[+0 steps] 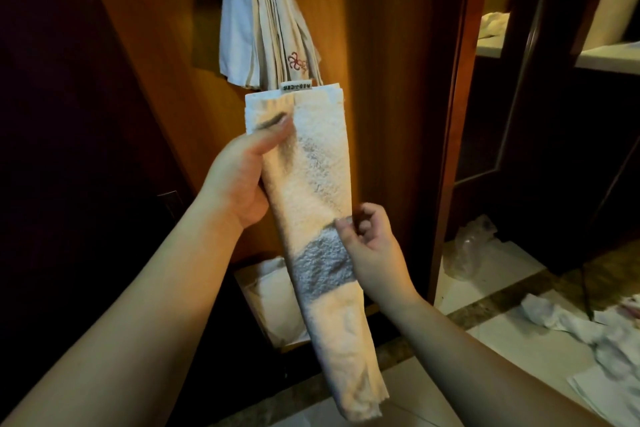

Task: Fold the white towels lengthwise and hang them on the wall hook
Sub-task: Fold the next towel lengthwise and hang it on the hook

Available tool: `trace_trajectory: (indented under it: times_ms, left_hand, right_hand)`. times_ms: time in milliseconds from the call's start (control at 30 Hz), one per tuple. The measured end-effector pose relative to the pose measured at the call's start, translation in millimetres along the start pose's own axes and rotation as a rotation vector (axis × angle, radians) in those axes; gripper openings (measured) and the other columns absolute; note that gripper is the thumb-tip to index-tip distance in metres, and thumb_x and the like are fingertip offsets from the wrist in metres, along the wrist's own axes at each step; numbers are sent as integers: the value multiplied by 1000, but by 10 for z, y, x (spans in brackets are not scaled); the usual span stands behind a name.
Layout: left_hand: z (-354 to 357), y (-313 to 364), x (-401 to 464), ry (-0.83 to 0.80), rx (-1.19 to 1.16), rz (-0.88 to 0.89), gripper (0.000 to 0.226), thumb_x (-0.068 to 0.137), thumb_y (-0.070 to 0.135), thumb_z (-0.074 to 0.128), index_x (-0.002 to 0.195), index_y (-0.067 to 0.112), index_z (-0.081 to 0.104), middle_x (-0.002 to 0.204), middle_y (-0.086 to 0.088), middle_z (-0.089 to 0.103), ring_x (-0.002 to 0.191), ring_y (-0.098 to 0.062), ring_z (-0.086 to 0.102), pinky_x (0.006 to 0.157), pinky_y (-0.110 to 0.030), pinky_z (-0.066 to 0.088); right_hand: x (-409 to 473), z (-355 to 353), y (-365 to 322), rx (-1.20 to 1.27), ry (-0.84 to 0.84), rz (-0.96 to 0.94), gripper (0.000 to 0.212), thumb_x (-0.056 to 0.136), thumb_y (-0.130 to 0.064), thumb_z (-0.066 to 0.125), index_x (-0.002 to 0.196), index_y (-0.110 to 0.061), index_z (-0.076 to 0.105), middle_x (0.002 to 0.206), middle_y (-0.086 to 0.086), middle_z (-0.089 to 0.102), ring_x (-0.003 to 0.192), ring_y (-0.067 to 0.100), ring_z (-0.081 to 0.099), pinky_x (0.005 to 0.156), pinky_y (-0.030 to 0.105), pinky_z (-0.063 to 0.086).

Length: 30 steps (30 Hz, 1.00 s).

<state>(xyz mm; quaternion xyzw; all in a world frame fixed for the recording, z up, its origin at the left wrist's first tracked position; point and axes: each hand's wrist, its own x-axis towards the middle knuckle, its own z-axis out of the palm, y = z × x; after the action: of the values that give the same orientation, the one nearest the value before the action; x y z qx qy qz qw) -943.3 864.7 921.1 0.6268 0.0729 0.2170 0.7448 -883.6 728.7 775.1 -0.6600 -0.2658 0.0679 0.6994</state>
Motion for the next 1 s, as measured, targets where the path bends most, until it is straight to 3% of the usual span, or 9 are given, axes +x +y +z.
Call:
trace_trajectory:
  times_ms: [67,167,433,500,600,700,800,900,1000]
  left_hand:
    - [7,-4,2,5,-2,-2,19,96,21,57,111,16,68,100,-4,76,99,-25,73,85,-43,56]
    - [14,0,-2,3,-3,-5,21,96,22,57,113,16,67,103,-5,75,101,-26,72,90,-46,55]
    - [-23,117,-16,-3,-15,-28,22,87,24,63,107,20,67,96,-1,76,95,-22,73,87,-42,55]
    - [-40,142,-15,22,-40,-24,14,90,21,62,104,21,67,91,1,76,89,-19,74,80,-38,57]
    - [-36,142,-9,77,-55,-25,13,94,20,62,106,21,67,93,1,77,90,-19,75,82,-38,57]
    - [-13,127,-20,104,-69,-4,9,96,20,61,102,21,68,93,1,77,90,-18,75,81,-38,57]
    - [31,123,-40,132,-98,7,12,96,22,60,105,19,67,97,-1,77,94,-20,74,82,-39,57]
    - [70,131,-19,159,-140,-6,14,98,24,59,108,18,67,102,-4,77,96,-23,74,76,-39,60]
    - [83,143,114,215,-171,-92,17,100,24,57,110,13,65,102,-9,77,92,-26,75,70,-42,61]
  right_hand:
    - [3,-9,23,1,-27,7,30,84,-58,68,102,-39,54,92,-8,70,85,17,68,81,48,56]
    - [-4,-38,22,0,-63,-3,38,77,-66,65,98,-35,57,101,7,71,94,27,69,83,58,54]
    - [-96,-127,-64,-37,-73,-163,36,81,-75,54,97,-42,53,92,8,65,87,34,65,76,61,51]
    - [-87,-167,-122,-83,-89,-182,29,88,-68,52,98,-41,51,91,4,65,82,30,65,72,57,52]
    - [-57,-213,-167,-121,-69,-208,19,94,-54,49,98,-36,47,88,-19,66,75,6,64,63,33,51]
    - [-38,-210,-165,-118,35,-253,18,91,-57,49,95,-40,46,80,-8,60,67,4,58,56,27,45]
    - [-50,-183,-185,-28,100,-237,14,91,-55,52,100,-48,45,85,-10,60,69,1,60,57,21,46]
    - [29,-257,-225,-17,21,-168,46,80,-58,65,115,-36,45,89,-8,74,81,0,70,68,18,52]
    - [182,-393,-167,93,-327,144,94,47,-73,84,121,-23,57,106,-5,76,98,14,72,81,33,58]
